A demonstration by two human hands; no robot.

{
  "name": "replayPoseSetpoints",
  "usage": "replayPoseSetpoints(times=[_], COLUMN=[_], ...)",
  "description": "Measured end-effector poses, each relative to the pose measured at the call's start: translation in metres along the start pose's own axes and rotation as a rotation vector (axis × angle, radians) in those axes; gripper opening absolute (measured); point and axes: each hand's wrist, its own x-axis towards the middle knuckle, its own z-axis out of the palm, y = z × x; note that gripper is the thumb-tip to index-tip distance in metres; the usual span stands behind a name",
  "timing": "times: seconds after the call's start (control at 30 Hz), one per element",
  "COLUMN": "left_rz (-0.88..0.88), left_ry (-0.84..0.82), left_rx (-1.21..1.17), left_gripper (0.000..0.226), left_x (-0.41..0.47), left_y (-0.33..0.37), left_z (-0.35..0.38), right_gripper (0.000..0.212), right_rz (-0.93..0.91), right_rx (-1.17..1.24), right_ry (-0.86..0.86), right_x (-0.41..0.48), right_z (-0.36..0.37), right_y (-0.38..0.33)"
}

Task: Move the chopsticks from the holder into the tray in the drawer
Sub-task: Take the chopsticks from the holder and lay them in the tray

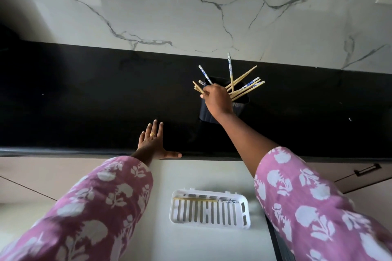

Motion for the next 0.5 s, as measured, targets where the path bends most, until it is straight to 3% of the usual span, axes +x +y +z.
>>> replayPoseSetpoints(times=[0.13,0.27,0.5], left_rz=[0.001,-0.001,0.001], left_ry=[0.000,-0.014,-0.024], left_rx=[-0.005,-0.008,-0.017], left_gripper=[0.140,0.140,0.138], left_x=[0.000,0.000,-0.003], left_y=[-0.001,0.000,0.001], left_z=[-0.001,-0.001,-0.003], right_gripper=[0.017,0.016,0.015], right_rz=[0.128,0.041,-0.025], right_rx=[0.005,-0.076,0.001], right_ry=[0.039,0.125,0.387], right_x=[0.003,0.002,0.000], right_z=[0.003,-0.001,-0.029], right_y=[-0.005,-0.006,-0.015])
